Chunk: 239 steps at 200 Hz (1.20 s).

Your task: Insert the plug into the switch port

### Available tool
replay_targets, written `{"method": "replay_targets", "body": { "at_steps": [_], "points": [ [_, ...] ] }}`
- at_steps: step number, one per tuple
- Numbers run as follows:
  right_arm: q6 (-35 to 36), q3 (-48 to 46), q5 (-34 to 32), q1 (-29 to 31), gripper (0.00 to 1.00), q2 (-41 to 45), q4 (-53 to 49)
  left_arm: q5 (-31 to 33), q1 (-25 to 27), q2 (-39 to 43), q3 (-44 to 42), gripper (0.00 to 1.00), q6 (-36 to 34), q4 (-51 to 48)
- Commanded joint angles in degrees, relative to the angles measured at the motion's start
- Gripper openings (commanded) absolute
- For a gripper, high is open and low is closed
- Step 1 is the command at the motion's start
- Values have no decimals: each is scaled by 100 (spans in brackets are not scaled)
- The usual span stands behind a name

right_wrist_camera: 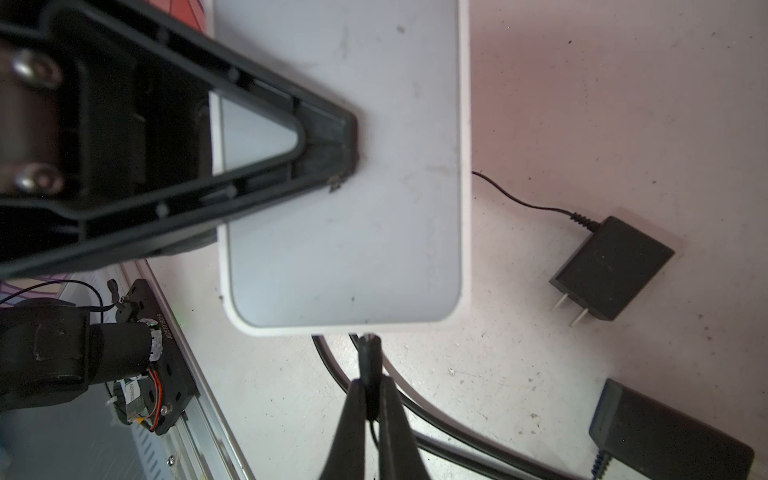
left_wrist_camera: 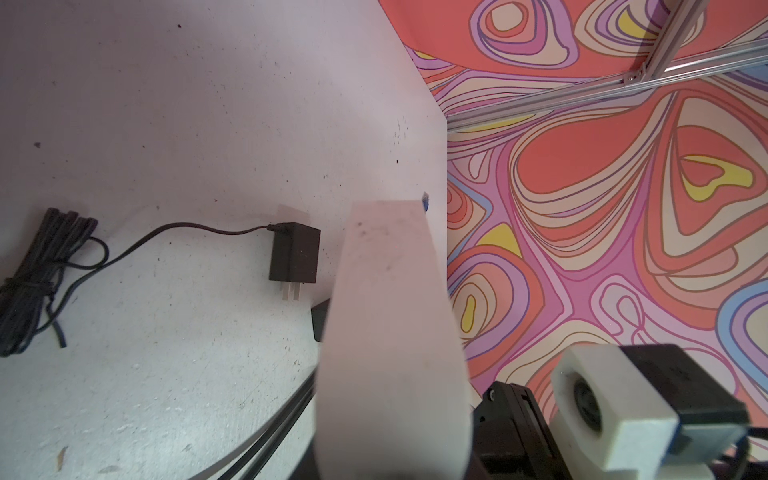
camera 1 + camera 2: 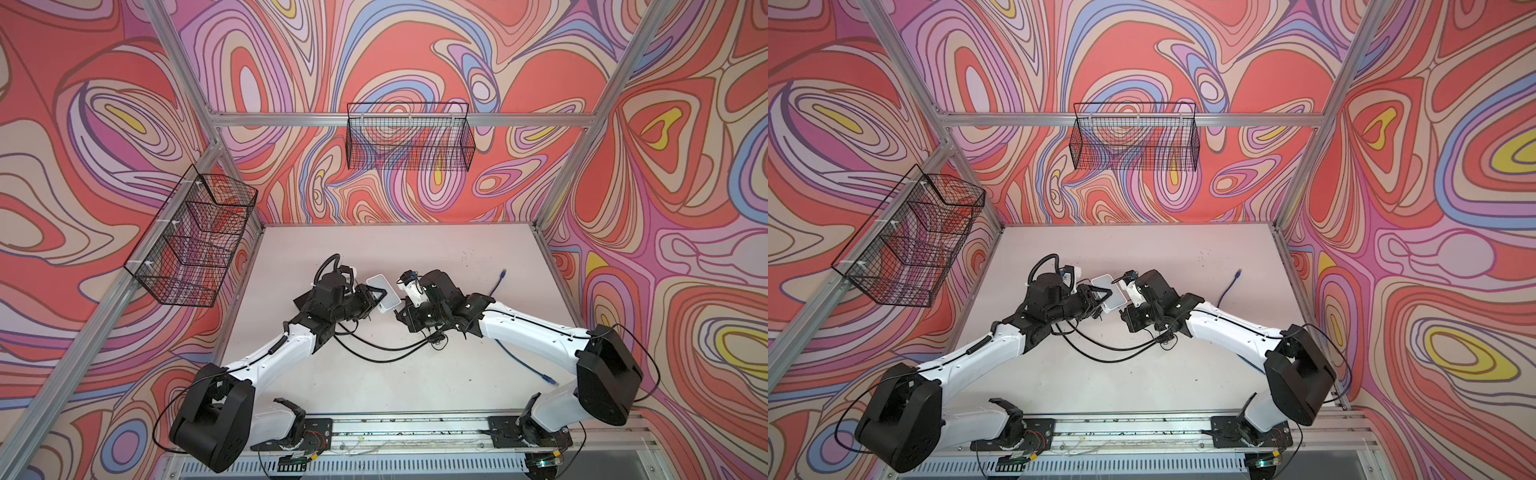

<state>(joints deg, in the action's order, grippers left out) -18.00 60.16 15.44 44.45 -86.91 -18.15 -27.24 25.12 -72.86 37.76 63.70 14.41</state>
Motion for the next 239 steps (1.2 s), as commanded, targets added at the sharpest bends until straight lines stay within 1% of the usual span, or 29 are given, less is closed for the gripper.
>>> {"method": "replay_targets", "body": {
  "at_steps": [1, 61, 88, 129, 152, 170, 206, 239],
  "points": [
    [103, 236, -120, 28, 0, -17, 48, -145, 11, -18, -67, 7, 39, 171],
    [103, 300, -225, 12, 0, 12, 42, -171, 15, 22, -102, 7, 17, 114],
    [130, 423, -164, 17, 0, -97, -29, -189, 10, 34, -127, 7, 28, 157],
    [103, 534, -275, 15, 0, -115, 65, -314, 13, 44, -127, 7, -17, 79],
    [-5, 578, -555, 18, 0, -90, 307, -508, 46, 35, -129, 5, -42, 58],
    [-80, 615, -692, 11, 0, -73, 480, -608, 112, 69, -72, 2, -157, -188],
    [-36, 785, -599, 16, 0, -229, 630, -917, 262, 79, -26, 3, -268, -359],
    [210, 922, -797, 14, 0, -184, 588, -1143, 335, 138, 0, 3, -367, -589]
  ]
}}
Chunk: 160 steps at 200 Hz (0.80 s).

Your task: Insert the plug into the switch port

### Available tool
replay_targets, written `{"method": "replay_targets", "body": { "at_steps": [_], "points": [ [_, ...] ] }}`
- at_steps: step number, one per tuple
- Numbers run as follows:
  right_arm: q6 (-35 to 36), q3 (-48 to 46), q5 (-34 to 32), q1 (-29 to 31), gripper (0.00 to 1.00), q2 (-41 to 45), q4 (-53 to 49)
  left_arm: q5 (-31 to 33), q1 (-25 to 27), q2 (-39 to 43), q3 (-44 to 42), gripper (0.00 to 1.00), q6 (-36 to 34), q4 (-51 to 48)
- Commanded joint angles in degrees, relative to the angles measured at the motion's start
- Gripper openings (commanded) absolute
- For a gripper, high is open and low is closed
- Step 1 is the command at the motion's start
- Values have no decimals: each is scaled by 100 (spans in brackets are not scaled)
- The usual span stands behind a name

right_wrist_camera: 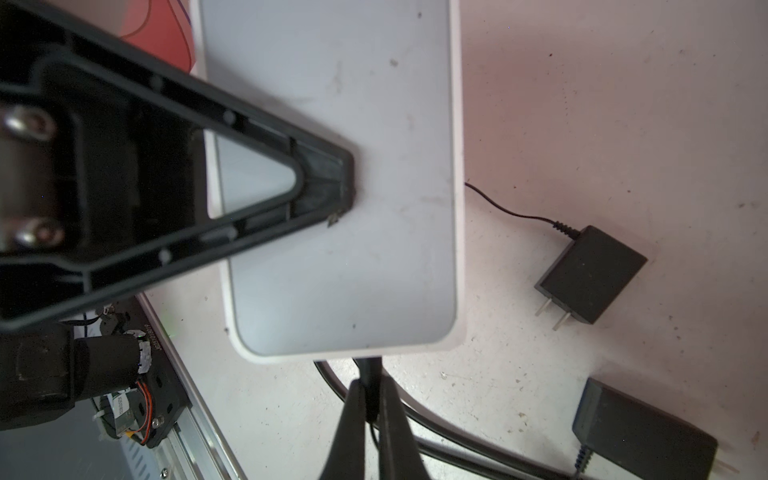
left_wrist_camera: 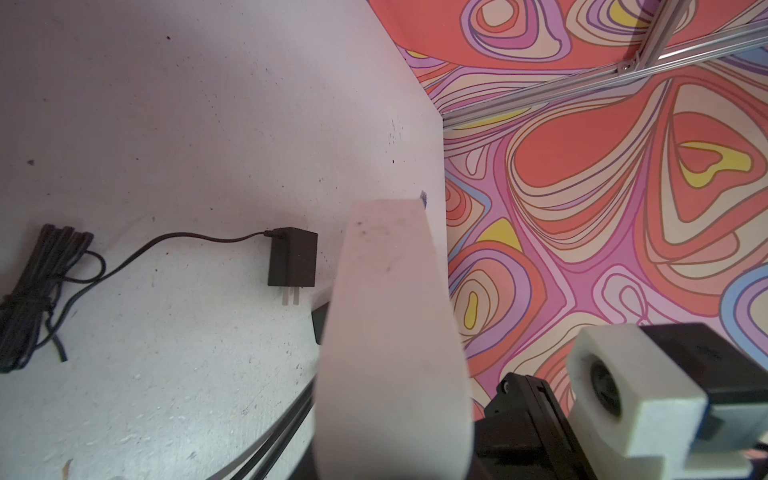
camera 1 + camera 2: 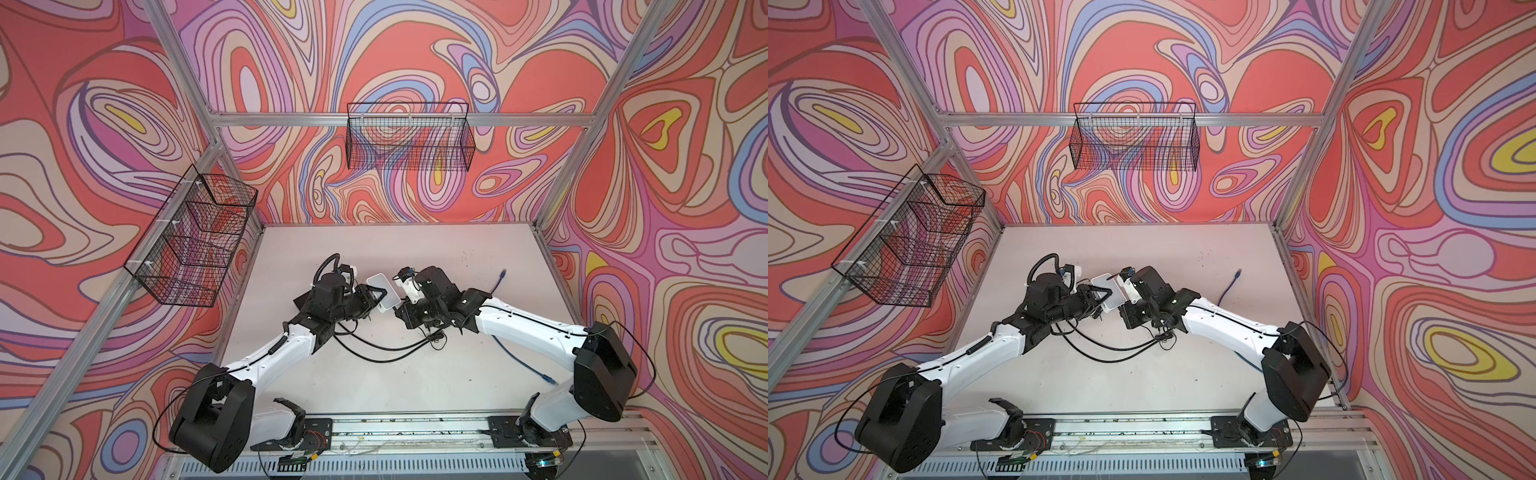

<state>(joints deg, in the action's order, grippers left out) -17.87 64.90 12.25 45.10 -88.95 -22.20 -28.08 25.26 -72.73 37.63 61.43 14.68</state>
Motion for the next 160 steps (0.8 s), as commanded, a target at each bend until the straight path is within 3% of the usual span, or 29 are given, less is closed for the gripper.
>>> {"method": "replay_targets", "body": {
  "at_steps": [1, 87, 121, 160],
  "points": [
    [201, 450, -469, -53, 0, 23, 995, -1064, 322, 126, 10, 3, -144, -615],
    [292, 329, -832, -71, 0, 124, 1875, -1446, 542, -59, 122, 3, -193, -797],
    [318, 335, -856, -100, 0, 75, 1493, -1058, 533, -172, 122, 3, -309, -802],
    [165, -332, -883, -98, 25, 353, 1155, -403, 498, -402, 271, 3, -482, -841]
  ]
}}
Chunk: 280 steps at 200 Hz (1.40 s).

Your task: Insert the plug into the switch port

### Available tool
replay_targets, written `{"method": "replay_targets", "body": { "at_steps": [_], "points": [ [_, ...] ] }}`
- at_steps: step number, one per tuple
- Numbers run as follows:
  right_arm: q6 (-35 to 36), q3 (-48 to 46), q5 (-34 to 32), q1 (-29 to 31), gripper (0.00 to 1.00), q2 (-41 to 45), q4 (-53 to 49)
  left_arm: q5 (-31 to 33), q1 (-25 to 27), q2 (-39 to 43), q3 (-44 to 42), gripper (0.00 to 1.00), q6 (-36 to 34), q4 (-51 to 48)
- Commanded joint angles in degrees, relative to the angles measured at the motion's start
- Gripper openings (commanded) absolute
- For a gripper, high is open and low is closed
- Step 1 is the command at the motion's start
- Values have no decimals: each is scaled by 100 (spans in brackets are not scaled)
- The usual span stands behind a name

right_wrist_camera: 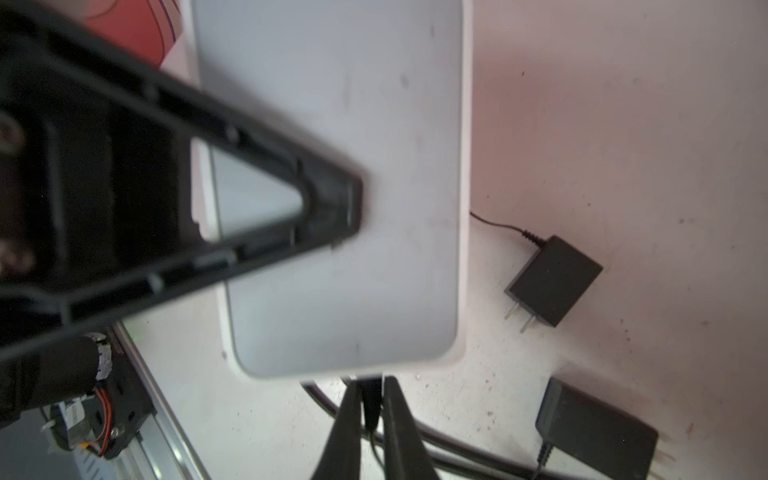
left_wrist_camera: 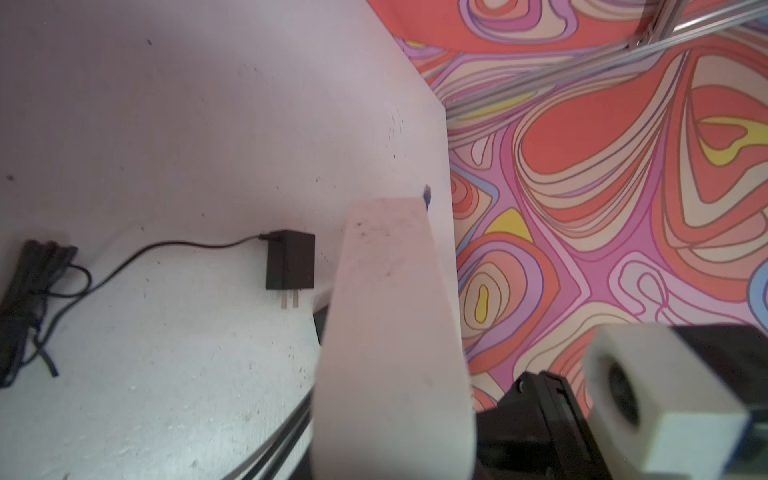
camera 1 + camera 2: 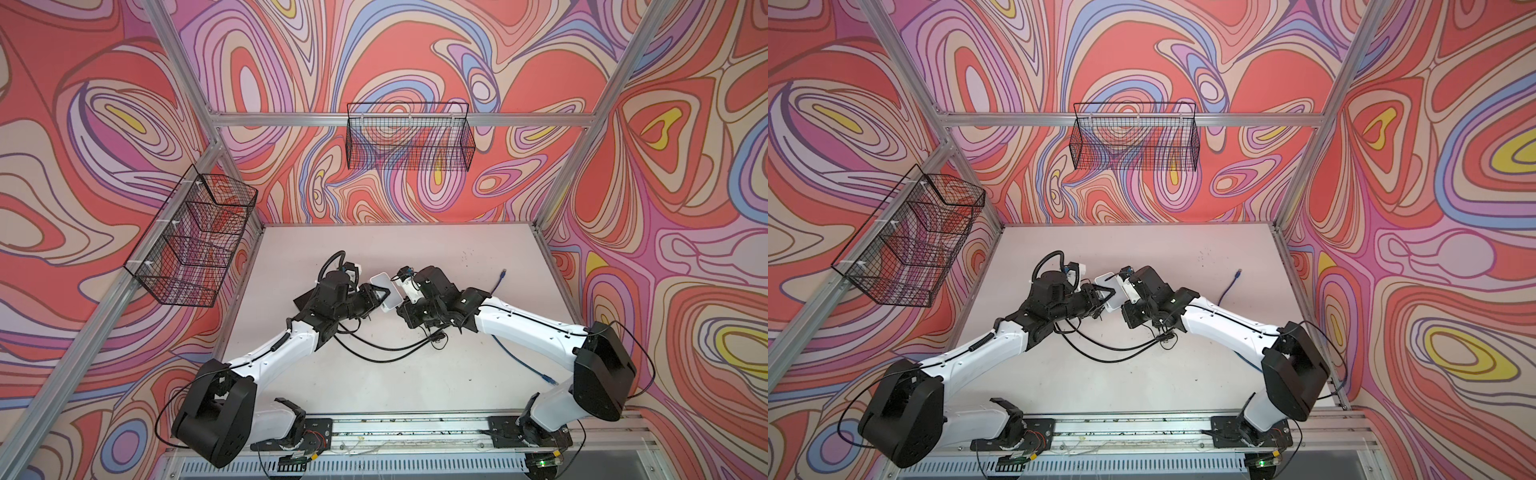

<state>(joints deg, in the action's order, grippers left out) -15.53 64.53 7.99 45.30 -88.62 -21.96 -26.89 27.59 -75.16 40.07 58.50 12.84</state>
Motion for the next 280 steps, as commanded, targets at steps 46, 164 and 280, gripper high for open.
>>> {"method": "replay_targets", "body": {
  "at_steps": [46, 164, 280],
  "points": [
    [-575, -1568, -420, -115, 45, 1153, 933, -50, 142, -582, 88, 4, 68, -216],
    [-1001, -1766, -1063, -117, 62, 833, 299, -17, 422, -2226, -442, 28, 1396, 2014],
    [-422, -459, -631, -111, 66, -1008, 294, -35, 406, -2624, -826, 73, 1707, 2425]
  ]
}}
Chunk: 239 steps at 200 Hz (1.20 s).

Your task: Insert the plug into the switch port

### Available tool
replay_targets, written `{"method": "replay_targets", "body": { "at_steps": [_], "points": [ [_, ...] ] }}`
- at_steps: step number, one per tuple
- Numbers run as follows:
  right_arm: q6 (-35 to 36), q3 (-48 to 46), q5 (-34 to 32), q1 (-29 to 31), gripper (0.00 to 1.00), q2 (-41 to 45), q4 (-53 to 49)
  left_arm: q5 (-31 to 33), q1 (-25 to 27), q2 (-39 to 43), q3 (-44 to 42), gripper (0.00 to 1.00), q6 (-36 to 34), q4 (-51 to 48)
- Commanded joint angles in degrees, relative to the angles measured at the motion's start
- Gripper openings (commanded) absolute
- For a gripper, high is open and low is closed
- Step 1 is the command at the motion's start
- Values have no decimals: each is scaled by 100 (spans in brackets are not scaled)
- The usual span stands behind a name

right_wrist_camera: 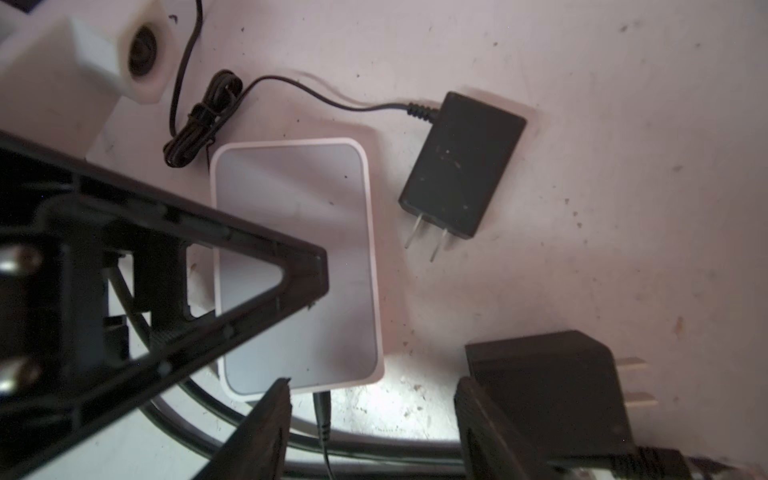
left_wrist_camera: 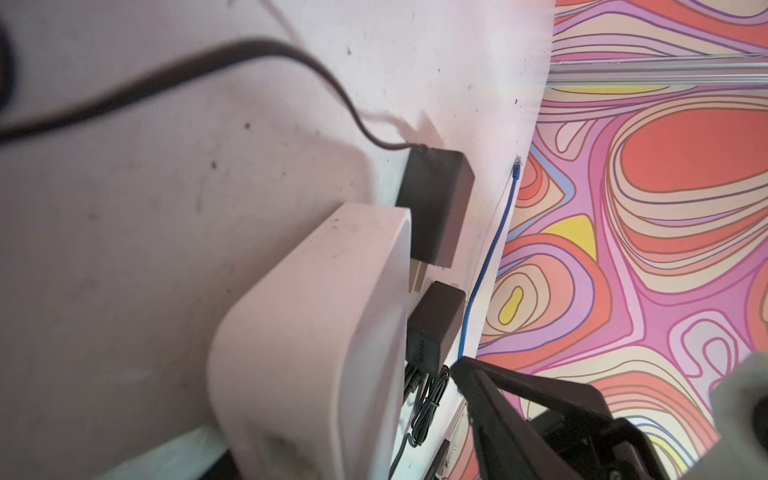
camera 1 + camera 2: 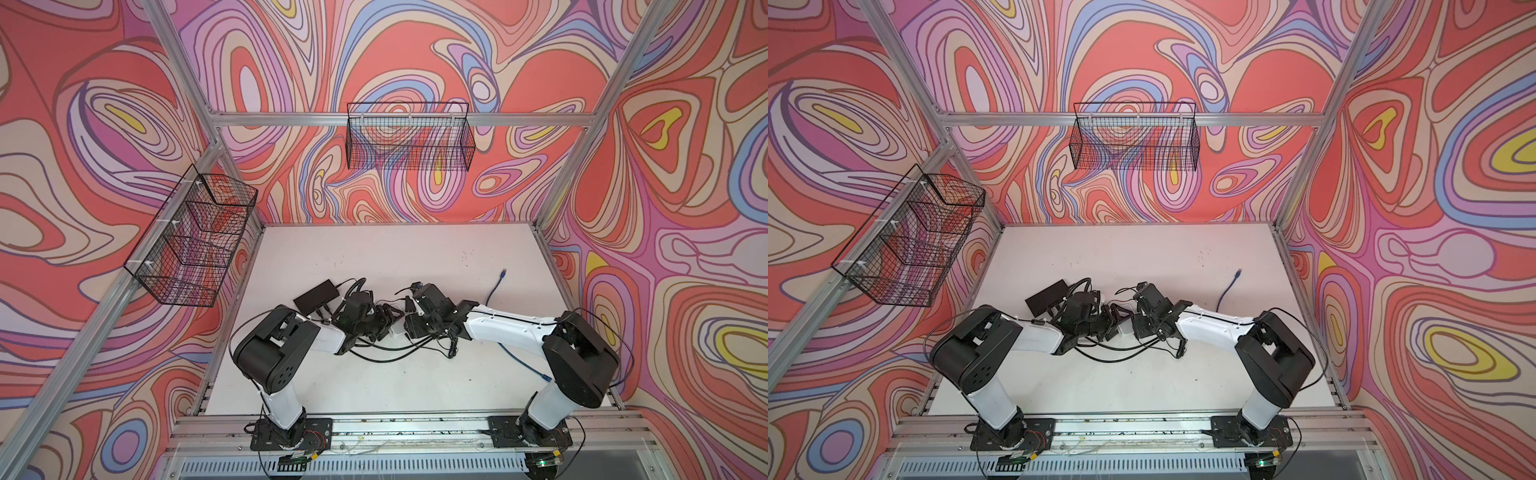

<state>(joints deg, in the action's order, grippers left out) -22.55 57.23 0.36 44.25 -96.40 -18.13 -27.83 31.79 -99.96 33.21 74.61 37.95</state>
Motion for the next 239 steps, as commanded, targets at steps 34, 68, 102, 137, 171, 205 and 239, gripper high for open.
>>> {"method": "replay_targets", "body": {
  "at_steps": [34, 68, 102, 137, 171, 205, 239],
  "points": [
    [413, 514, 177, 28, 72, -435, -164, 196, -88, 173, -113, 84, -179, -744],
    [407, 662, 175, 82, 74, -478, -179, 460, -270, 701, -146, 92, -572, -1721],
    [342, 939, -21, 197, 76, -758, -390, 723, -453, 1274, -170, 95, -957, -2571],
    [164, 1133, -217, 406, 79, -961, -491, 900, -739, 1899, -313, 97, -1159, -3088],
    [122, 1378, -630, 621, 81, -1228, -735, 1020, -983, 2600, -526, 98, -1515, -3816],
    [113, 1645, -859, 734, 83, -1520, -972, 1243, -1043, 3330, -544, 100, -1783, -4474],
    [66, 1771, -1229, 774, 83, -1643, -1169, 1305, -1087, 3701, -444, 100, -2014, -4874]
  ]
}}
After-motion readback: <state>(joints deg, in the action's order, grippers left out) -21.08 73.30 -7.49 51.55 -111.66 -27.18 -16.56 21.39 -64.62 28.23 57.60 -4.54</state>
